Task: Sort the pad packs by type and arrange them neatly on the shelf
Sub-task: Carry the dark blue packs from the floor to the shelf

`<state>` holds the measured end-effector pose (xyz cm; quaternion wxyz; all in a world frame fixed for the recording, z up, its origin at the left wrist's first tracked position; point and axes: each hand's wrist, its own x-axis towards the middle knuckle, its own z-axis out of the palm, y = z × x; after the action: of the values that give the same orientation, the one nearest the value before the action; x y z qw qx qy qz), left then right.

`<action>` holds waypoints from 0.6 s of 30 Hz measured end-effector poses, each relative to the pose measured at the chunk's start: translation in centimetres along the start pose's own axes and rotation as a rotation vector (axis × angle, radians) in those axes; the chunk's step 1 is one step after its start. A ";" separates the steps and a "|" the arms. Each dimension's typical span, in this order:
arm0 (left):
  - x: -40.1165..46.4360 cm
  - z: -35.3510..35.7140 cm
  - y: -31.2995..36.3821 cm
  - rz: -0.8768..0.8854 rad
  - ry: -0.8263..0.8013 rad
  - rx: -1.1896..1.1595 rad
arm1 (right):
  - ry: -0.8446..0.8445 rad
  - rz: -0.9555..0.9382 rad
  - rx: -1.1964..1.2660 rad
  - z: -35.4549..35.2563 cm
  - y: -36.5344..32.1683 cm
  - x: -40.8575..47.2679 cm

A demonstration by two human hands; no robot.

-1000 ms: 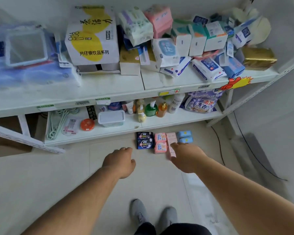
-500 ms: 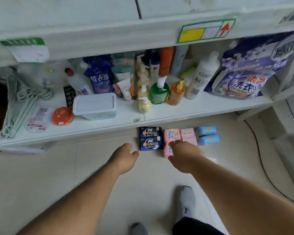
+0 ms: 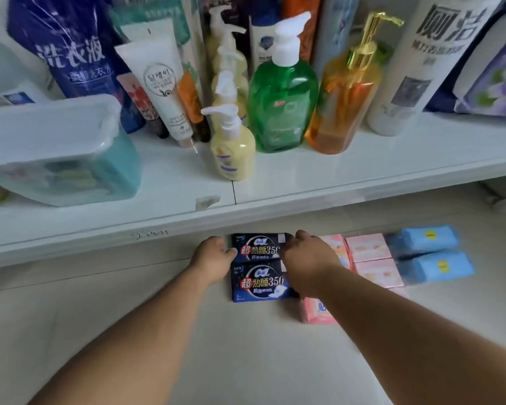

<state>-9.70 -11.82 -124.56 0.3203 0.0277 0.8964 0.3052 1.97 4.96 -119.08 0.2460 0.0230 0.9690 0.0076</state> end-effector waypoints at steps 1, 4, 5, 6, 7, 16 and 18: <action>1.3 0.7 -0.1 -0.007 0.001 0.001 | -0.014 -0.015 -0.032 0.7 0.0 1.0; 4.8 2.4 -0.5 -0.002 -0.009 -0.021 | -0.063 -0.047 -0.111 1.9 -0.3 3.5; 5.5 2.8 -0.6 -0.007 -0.026 -0.027 | -0.078 -0.051 -0.130 2.3 -0.4 4.1; 6.4 3.3 -0.9 -0.012 -0.029 -0.029 | -0.096 -0.048 -0.141 2.6 -0.5 4.6; 7.1 3.7 -1.2 -0.025 -0.030 -0.024 | -0.114 -0.040 -0.146 2.9 -0.7 5.0; 8.3 4.5 -0.9 -0.106 -0.055 -0.062 | -0.081 -0.036 -0.170 3.8 -1.2 5.8; 7.6 4.0 -1.0 -0.115 -0.021 -0.126 | -0.052 -0.051 -0.136 3.4 -1.5 5.1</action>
<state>-13.23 -8.67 -131.75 0.3478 -0.0408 0.8721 0.3419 -0.96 3.68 -124.50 0.2722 -0.0185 0.9598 0.0667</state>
